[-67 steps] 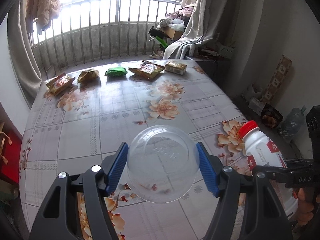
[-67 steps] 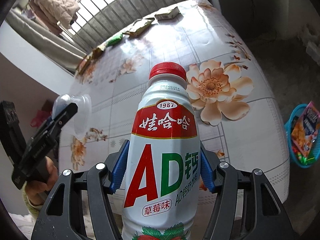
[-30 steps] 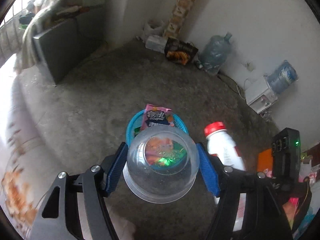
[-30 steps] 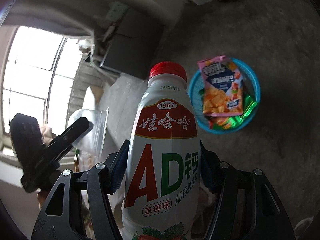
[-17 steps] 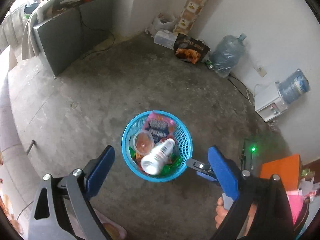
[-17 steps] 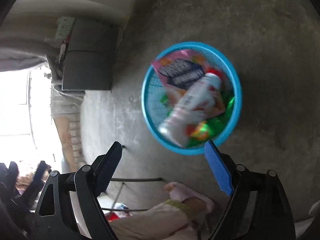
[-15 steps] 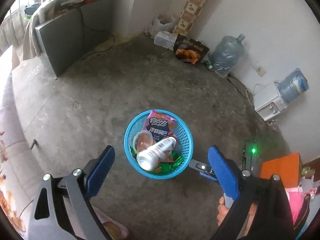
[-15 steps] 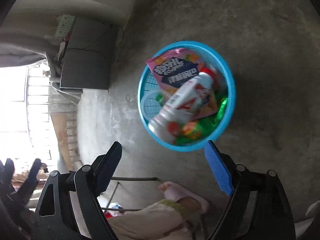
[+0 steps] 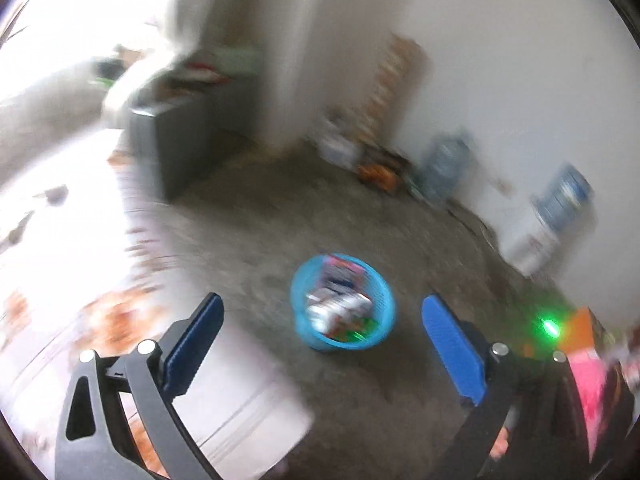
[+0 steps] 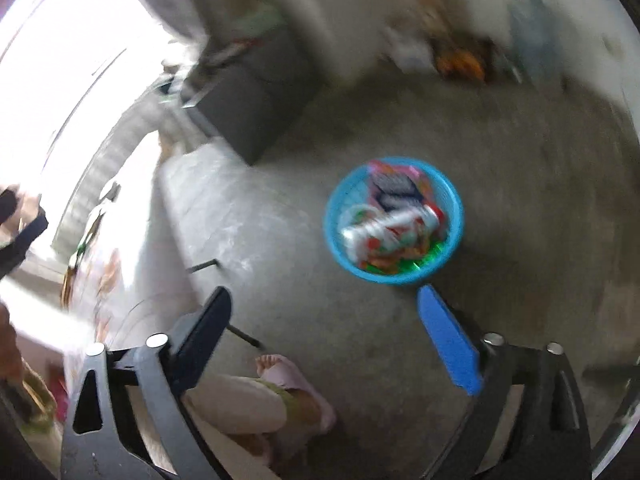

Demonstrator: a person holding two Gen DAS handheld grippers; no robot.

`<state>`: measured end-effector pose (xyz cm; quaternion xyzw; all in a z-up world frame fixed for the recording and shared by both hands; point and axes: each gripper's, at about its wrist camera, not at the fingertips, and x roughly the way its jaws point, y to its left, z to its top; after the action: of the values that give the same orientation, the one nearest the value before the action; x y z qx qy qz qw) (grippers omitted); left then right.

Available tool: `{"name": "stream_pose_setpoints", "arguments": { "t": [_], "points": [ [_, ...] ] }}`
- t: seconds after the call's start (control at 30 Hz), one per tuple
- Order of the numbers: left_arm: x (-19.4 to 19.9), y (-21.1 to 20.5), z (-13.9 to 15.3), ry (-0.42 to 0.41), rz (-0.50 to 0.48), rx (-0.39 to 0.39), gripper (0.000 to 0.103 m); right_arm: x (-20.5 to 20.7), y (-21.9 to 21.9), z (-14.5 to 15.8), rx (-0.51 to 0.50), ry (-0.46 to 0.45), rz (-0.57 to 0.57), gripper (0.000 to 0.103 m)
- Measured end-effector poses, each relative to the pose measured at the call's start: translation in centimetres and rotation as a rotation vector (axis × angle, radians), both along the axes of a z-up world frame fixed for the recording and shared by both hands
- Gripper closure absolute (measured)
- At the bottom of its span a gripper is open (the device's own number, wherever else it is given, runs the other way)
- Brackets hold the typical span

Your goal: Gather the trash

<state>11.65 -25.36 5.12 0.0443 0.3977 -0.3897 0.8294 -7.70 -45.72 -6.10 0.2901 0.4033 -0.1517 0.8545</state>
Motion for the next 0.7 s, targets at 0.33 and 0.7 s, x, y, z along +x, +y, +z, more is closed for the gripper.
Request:
{"name": "stream_pose_setpoints", "arguments": {
  "t": [0.33,0.7],
  "points": [
    [-5.9,14.5,1.0,-0.11,0.328,0.028,0.006,1.6,13.8,6.7,-0.351,-0.138,0.205,0.008],
    [-10.8,22.0,-1.8,-0.185,0.547,0.149,0.006,1.6,22.6,7.3,-0.623,-0.116,0.306,0.008]
  ]
}}
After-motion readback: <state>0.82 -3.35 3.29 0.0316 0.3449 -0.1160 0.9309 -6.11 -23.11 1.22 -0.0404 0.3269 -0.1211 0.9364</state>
